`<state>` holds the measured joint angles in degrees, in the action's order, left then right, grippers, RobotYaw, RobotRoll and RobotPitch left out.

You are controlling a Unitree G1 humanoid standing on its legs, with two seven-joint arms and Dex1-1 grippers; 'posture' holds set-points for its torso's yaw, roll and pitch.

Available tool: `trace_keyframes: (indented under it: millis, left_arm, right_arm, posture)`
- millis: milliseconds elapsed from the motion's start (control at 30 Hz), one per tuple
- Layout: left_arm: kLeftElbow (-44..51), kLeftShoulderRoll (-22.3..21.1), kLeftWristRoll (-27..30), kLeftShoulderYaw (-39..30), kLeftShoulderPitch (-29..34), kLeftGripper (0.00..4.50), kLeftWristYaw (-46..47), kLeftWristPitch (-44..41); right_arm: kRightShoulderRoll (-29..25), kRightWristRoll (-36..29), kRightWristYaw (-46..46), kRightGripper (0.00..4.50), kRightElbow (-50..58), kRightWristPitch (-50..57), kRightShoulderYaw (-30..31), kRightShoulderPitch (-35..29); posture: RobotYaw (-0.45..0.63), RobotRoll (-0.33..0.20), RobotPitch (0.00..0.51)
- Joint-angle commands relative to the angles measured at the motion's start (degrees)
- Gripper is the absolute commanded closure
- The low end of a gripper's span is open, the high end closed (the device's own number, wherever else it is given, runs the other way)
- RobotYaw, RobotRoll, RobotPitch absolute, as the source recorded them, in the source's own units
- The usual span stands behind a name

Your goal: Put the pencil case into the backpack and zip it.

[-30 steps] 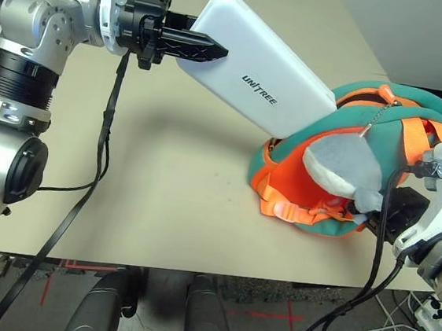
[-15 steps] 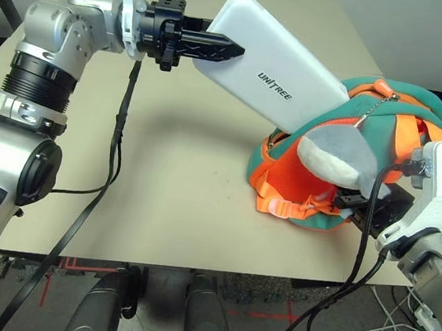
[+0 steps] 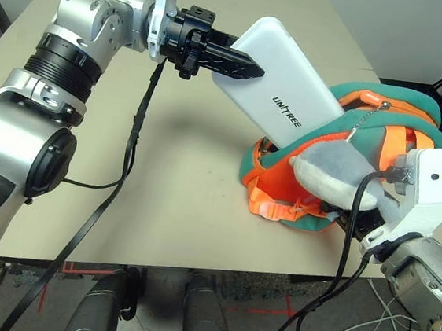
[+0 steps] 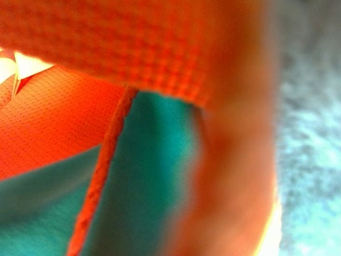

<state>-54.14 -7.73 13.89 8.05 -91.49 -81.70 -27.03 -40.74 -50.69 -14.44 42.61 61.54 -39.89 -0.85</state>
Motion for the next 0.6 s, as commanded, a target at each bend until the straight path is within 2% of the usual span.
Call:
trace_keyframes:
  millis: [33, 267, 400, 500, 567, 600]
  left_arm:
    - [-0.72, 2.98, -2.65, 2.11, 0.73, 3.16, 0.74, 2.90]
    - [-0.86, 8.08, -7.88, 5.59, 4.98, 3.16, 4.04, 5.33]
    - [-0.72, 8.38, -8.79, 5.72, 6.39, 3.16, 4.31, 5.85]
    - [0.74, 7.05, -8.10, 4.56, 6.51, 3.16, 3.95, 4.82]
    - [2.24, 5.89, -7.11, 3.36, 6.43, 2.45, 3.83, 3.48]
    - [2.98, 5.31, -6.60, 2.75, 6.38, 2.25, 3.87, 2.70]
  right_arm:
    - [0.10, -0.38, -0.03, 4.38, 0.10, -1.32, 2.44, 0.50]
    - [0.58, 0.60, 0.58, 4.38, -1.00, -3.39, 5.16, 1.70]
    - [0.67, 1.02, 0.74, 4.38, -1.22, -4.07, 6.00, 1.86]
    - [0.32, 1.05, 0.69, 4.38, -1.57, -4.48, 6.05, 2.12]
    - [0.36, 1.09, 0.70, 4.38, -1.55, -4.66, 6.19, 2.06]
    - [0.34, 1.10, 0.67, 4.38, -1.61, -4.75, 6.27, 2.07]
  posture:
    - [-0.28, 0.000, 0.158]
    - [-0.28, 0.000, 0.155]
    - [-0.28, 0.000, 0.153]
    - [-0.28, 0.000, 0.150]
    - [-0.27, 0.000, 0.140]
    - [-0.27, 0.000, 0.140]
